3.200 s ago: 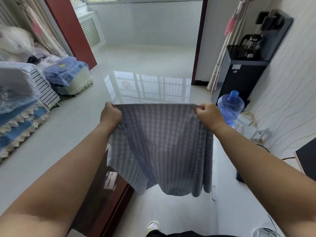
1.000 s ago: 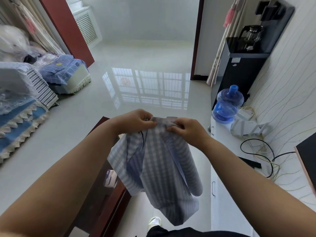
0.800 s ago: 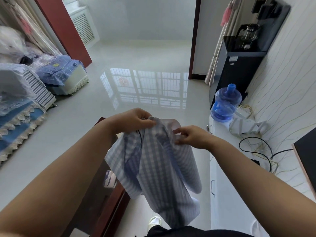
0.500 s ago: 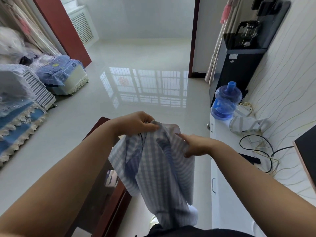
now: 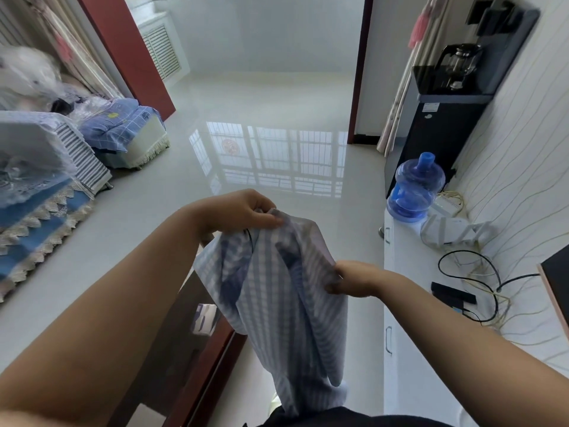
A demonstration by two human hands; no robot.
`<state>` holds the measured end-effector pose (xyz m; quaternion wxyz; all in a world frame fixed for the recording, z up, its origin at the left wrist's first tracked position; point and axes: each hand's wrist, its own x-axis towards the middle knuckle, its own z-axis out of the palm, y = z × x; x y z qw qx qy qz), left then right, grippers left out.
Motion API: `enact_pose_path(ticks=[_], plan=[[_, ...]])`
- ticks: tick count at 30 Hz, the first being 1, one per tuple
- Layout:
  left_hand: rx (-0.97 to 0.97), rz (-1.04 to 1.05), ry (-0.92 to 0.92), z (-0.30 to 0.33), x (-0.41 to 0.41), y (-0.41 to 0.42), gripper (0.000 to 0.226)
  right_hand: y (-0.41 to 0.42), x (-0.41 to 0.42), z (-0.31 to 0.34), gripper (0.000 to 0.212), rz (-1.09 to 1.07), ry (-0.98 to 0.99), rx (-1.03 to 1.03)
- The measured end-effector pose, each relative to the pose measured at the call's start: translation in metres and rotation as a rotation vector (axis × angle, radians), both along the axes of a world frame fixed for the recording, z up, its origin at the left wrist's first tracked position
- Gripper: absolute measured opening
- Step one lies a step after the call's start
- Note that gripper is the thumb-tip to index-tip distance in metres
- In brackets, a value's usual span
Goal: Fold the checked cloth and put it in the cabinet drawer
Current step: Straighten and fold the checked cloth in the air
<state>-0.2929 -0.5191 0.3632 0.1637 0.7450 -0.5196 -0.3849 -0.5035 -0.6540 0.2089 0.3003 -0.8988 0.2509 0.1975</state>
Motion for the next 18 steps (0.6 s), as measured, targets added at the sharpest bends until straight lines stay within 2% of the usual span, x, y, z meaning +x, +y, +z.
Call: enact_pose_path(ticks=[4,8,12,16,18], plan=[[-0.032,0.016,0.053,0.01,0.005,0.004,0.018,0.006,-0.009,-0.022,0.033,-0.051,-0.13,-0.016],[-0.065,0.072,0.052,0.02,0.009,0.005,0.036,0.012,-0.015,-0.038,0.033,-0.101,-0.212,-0.099],[-0.057,0.134,0.04,0.015,0.02,0.008,0.027,-0.004,-0.02,-0.044,0.035,-0.222,-0.214,-0.153],[-0.118,0.241,-0.219,-0.02,0.037,0.016,0.031,-0.054,-0.032,-0.01,0.036,-0.51,-0.361,-0.303],[-0.155,0.326,-0.329,-0.046,0.048,0.023,0.038,-0.075,-0.035,0.013,0.044,-0.499,-0.488,-0.45]])
